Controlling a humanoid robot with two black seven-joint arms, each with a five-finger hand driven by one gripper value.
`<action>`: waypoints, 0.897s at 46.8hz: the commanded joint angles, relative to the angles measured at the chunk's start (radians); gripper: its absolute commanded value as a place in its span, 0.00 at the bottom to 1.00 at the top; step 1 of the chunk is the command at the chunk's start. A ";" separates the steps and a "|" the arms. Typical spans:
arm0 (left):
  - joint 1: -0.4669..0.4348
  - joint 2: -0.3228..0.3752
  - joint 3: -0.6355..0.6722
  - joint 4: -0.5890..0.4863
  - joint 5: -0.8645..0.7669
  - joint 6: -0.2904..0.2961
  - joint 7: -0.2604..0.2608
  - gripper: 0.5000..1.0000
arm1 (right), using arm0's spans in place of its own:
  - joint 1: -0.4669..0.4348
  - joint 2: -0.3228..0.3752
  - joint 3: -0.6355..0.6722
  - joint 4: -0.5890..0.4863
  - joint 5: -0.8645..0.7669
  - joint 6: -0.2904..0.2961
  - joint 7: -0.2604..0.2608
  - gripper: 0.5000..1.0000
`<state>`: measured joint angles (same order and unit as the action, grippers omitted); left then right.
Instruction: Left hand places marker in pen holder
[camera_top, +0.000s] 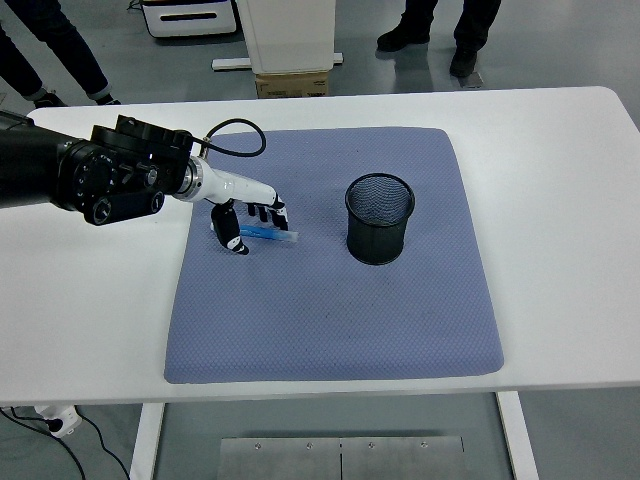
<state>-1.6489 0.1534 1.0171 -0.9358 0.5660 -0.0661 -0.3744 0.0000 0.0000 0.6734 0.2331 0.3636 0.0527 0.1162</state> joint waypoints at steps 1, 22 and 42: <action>0.000 -0.001 0.000 0.000 0.002 0.000 0.000 0.46 | 0.000 0.000 0.000 0.000 0.000 -0.001 0.000 1.00; 0.006 -0.001 0.000 0.002 0.032 0.005 0.000 0.31 | 0.000 0.000 0.000 0.000 0.000 -0.001 0.000 1.00; 0.011 -0.001 0.000 0.002 0.077 0.011 0.000 0.21 | 0.000 0.000 0.000 0.000 0.000 -0.001 0.000 1.00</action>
<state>-1.6384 0.1518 1.0171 -0.9339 0.6406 -0.0552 -0.3744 0.0000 0.0000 0.6734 0.2332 0.3636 0.0524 0.1167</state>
